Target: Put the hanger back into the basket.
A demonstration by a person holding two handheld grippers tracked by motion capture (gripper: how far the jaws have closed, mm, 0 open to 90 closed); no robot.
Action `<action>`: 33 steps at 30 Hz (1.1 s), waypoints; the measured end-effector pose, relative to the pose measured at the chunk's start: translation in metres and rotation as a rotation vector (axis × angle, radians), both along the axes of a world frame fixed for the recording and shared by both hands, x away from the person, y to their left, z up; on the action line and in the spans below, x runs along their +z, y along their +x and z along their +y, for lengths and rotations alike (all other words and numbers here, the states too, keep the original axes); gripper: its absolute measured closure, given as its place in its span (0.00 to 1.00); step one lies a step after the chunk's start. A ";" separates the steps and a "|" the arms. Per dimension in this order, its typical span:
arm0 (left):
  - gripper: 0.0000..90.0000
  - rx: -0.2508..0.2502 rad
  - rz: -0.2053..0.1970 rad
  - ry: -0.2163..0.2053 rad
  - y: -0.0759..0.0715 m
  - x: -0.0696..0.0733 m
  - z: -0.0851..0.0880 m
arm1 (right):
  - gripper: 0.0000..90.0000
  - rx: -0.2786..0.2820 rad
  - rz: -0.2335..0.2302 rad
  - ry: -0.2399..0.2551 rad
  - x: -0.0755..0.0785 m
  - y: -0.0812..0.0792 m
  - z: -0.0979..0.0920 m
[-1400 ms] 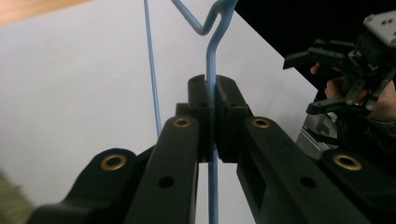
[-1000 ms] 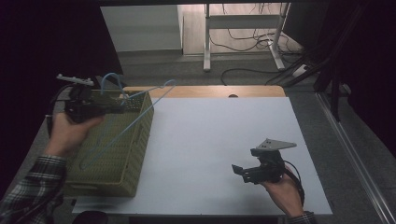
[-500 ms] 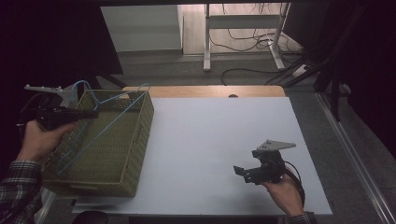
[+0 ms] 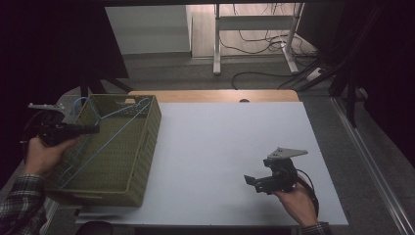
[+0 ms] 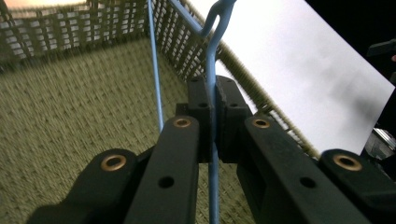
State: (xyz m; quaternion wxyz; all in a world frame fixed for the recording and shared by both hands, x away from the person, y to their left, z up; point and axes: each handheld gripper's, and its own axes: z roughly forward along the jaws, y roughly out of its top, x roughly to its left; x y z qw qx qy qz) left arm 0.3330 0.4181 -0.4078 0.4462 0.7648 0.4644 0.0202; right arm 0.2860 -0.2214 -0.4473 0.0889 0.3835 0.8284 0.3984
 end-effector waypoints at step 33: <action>0.27 0.223 0.033 0.168 -0.022 -0.026 -0.001 | 0.06 0.030 0.015 -0.041 -0.007 0.001 0.005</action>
